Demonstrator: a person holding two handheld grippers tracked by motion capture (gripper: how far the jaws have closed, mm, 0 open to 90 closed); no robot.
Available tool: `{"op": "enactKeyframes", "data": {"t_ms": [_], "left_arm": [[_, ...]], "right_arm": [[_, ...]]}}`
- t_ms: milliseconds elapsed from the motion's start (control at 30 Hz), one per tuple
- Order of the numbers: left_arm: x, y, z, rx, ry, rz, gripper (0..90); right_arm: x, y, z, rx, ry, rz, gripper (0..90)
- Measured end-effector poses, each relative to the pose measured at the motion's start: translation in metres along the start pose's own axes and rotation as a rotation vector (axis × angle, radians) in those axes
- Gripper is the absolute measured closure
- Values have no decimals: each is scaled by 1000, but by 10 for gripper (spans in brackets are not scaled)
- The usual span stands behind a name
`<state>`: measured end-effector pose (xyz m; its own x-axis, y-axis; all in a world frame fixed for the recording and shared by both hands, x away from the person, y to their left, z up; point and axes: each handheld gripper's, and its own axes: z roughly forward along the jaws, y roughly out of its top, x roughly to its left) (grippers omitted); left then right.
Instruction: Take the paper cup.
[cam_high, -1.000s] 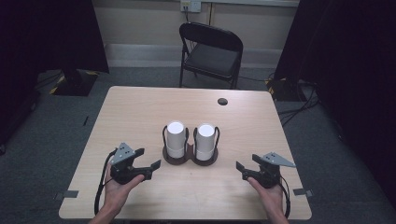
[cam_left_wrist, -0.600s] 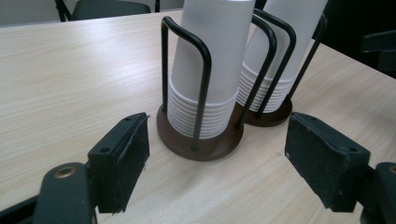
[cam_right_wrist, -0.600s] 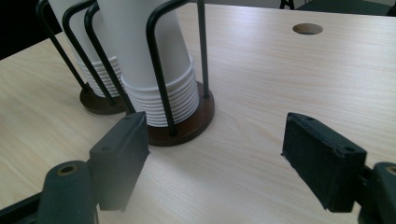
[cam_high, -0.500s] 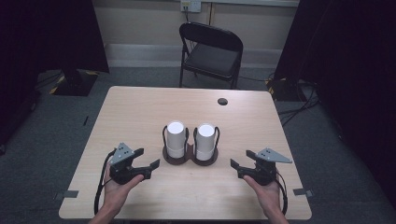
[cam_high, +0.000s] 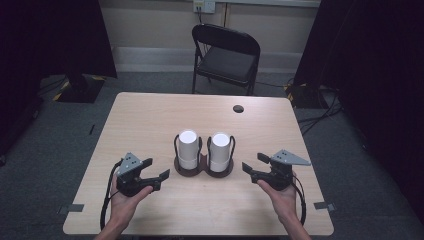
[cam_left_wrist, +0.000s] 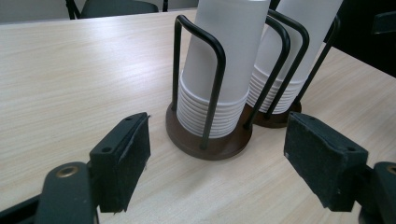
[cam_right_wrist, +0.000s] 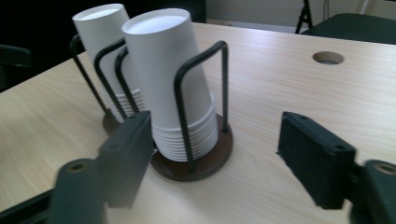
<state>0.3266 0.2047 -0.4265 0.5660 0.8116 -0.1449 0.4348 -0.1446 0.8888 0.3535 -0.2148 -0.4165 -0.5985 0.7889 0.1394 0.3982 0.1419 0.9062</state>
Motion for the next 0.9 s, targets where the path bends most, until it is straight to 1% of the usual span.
{"op": "enactKeyframes", "data": {"t_ms": [33, 100, 267, 300, 400, 433, 467, 567, 600, 633, 700, 767, 900], "left_arm": [[0, 0, 1, 0, -2, 0, 226], [-1, 0, 1, 3, -4, 4, 229], [-1, 0, 2, 7, -8, 4, 233], [-1, 0, 2, 7, -8, 4, 234], [0, -1, 2, 8, -6, 4, 236], [0, -1, 2, 10, -5, 1, 236], [0, -1, 2, 9, -10, 4, 249], [0, -1, 1, 8, -11, 10, 257], [-1, -1, 1, 9, -13, 10, 256], [-1, -1, 1, 9, -13, 13, 256], [-1, -1, 2, 11, -14, 10, 256], [-2, -1, 2, 9, -13, 9, 256], [-2, -1, 2, 11, -13, 9, 256]], "right_arm": [[1, 1, 1, -4, 9, -5, 277], [3, 3, 2, -12, 8, -16, 273], [7, 12, 7, -24, 31, -24, 263], [7, 12, 7, -24, 31, -24, 263], [8, 18, 9, -40, 51, -29, 255], [8, 21, 10, -42, 49, -33, 252], [7, 26, 10, -48, 58, -30, 249], [6, 29, 11, -56, 65, -29, 248], [7, 33, 12, -61, 75, -32, 243], [7, 33, 12, -61, 75, -32, 243], [9, 36, 13, -75, 98, -35, 234], [11, 40, 16, -71, 97, -48, 234], [15, 47, 26, -71, 111, -61, 232]]}}
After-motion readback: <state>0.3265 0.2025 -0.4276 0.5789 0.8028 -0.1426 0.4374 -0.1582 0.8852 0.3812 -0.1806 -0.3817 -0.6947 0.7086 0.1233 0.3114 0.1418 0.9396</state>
